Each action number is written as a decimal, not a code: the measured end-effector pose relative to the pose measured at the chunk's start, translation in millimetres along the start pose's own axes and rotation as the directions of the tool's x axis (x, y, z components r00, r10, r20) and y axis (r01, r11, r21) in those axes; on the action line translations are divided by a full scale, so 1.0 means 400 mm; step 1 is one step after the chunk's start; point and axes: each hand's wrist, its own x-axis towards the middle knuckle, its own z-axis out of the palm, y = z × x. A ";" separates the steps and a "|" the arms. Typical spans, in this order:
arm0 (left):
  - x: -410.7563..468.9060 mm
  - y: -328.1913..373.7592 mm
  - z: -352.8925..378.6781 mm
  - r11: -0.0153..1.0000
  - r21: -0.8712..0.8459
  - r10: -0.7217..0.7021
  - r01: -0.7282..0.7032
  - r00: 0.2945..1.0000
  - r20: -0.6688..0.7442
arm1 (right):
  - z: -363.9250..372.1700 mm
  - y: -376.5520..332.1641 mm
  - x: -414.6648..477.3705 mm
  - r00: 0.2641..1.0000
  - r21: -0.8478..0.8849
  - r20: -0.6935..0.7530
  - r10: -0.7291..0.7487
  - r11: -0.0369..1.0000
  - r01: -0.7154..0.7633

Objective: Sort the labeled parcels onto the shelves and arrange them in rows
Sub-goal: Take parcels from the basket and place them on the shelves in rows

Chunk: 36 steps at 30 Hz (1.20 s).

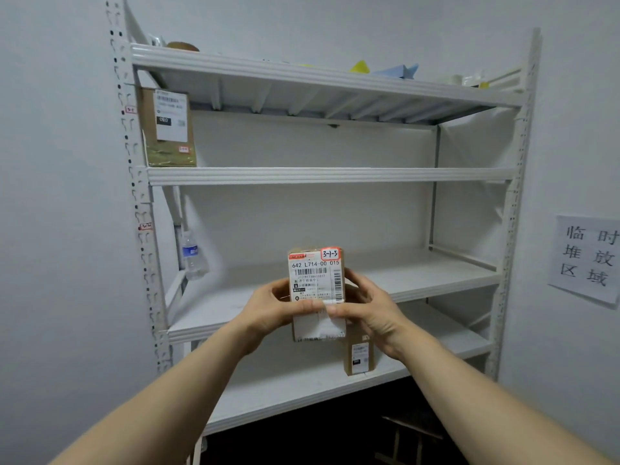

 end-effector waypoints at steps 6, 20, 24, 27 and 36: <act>0.009 0.003 -0.008 1.000 -0.009 -0.002 0.002 1.000 -0.029 | -0.006 0.014 0.035 0.999 0.021 0.047 0.004 1.000 -0.005; 0.015 0.026 0.017 1.000 -0.002 0.008 -0.008 0.998 -0.068 | -0.036 0.011 0.067 0.991 0.045 0.137 -0.007 0.999 0.001; 0.018 0.042 0.022 0.999 0.032 0.017 -0.014 0.997 -0.072 | -0.041 -0.007 0.068 0.987 0.044 0.155 -0.028 0.999 0.021; 0.016 0.052 0.024 0.999 0.035 0.017 -0.014 0.996 -0.084 | -0.043 -0.012 0.071 0.985 0.054 0.169 -0.038 0.998 0.029; 0.032 0.085 0.042 1.000 -0.013 -0.001 -0.001 0.986 -0.165 | -0.060 -0.007 0.115 0.976 0.086 0.213 -0.042 0.996 0.024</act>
